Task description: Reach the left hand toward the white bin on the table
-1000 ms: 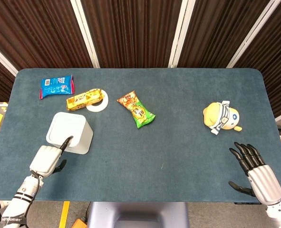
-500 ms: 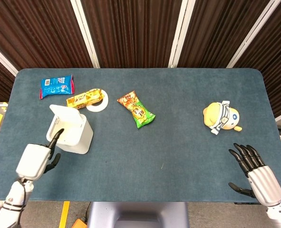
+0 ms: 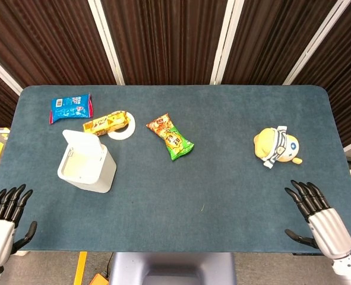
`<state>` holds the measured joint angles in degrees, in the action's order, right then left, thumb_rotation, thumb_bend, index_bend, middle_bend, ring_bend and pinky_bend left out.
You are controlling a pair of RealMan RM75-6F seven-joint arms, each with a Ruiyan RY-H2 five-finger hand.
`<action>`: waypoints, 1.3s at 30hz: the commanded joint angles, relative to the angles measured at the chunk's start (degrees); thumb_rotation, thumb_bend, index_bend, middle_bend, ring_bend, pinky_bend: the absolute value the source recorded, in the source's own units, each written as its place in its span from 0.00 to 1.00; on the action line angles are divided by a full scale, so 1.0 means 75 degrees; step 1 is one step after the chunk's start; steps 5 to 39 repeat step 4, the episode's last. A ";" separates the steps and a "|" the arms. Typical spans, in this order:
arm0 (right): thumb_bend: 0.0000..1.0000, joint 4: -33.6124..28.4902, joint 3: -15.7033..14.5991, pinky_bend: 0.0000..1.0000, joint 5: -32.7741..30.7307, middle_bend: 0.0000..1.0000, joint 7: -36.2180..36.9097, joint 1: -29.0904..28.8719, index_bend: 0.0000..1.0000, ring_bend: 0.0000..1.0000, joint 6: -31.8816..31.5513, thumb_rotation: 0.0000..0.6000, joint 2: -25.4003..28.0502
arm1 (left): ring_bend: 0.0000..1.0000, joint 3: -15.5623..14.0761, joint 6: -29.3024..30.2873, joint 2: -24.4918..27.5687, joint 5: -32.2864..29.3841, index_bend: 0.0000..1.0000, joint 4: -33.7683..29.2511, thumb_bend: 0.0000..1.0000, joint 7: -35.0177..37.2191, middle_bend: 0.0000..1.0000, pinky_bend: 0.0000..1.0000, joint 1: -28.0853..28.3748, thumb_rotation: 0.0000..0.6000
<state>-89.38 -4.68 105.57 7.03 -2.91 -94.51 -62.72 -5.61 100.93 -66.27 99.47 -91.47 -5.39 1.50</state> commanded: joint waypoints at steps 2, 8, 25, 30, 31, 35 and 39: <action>0.11 -0.0038 -0.0032 0.00 -0.0006 0.00 -0.0124 0.0006 0.00 0.00 0.0085 1.00 -0.0016 | 0.00 -0.0159 -0.0427 0.0131 -0.0176 0.00 0.0097 0.42 0.0186 0.00 0.00 -0.0132 1.00; 0.11 -0.0045 -0.0009 0.00 -0.0060 0.00 -0.0139 -0.0003 0.00 0.00 0.0118 1.00 -0.0018 | 0.00 -0.0105 -0.0588 0.0162 -0.0273 0.00 0.0040 0.42 0.0099 0.00 0.00 -0.0094 1.00; 0.11 -0.0045 -0.0009 0.00 -0.0060 0.00 -0.0139 -0.0003 0.00 0.00 0.0118 1.00 -0.0018 | 0.00 -0.0105 -0.0588 0.0162 -0.0273 0.00 0.0040 0.42 0.0099 0.00 0.00 -0.0094 1.00; 0.11 -0.0045 -0.0009 0.00 -0.0060 0.00 -0.0139 -0.0003 0.00 0.00 0.0118 1.00 -0.0018 | 0.00 -0.0105 -0.0588 0.0162 -0.0273 0.00 0.0040 0.42 0.0099 0.00 0.00 -0.0094 1.00; 0.11 -0.0045 -0.0009 0.00 -0.0060 0.00 -0.0139 -0.0003 0.00 0.00 0.0118 1.00 -0.0018 | 0.00 -0.0105 -0.0588 0.0162 -0.0273 0.00 0.0040 0.42 0.0099 0.00 0.00 -0.0094 1.00; 0.11 -0.0045 -0.0009 0.00 -0.0060 0.00 -0.0139 -0.0003 0.00 0.00 0.0118 1.00 -0.0018 | 0.00 -0.0105 -0.0588 0.0162 -0.0273 0.00 0.0040 0.42 0.0099 0.00 0.00 -0.0094 1.00; 0.11 -0.0045 -0.0009 0.00 -0.0060 0.00 -0.0139 -0.0003 0.00 0.00 0.0118 1.00 -0.0018 | 0.00 -0.0105 -0.0588 0.0162 -0.0273 0.00 0.0040 0.42 0.0099 0.00 0.00 -0.0094 1.00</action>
